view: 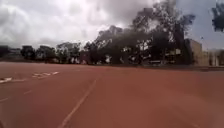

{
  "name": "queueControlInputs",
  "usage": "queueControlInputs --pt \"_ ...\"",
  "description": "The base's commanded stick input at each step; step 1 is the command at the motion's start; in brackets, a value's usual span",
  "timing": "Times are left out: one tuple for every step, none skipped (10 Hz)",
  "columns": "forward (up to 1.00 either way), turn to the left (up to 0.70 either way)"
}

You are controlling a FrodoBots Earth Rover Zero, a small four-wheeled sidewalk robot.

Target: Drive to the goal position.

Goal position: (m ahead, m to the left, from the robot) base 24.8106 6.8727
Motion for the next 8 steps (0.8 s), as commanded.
queueControlInputs --pt "0.6 0.0" --pt "0.6 0.0" --pt "0.6 0.0" --pt "0.6 0.0" --pt "0.6 0.0" --pt "0.6 0.0" --pt "0.6 0.0" --pt "0.6 0.0"
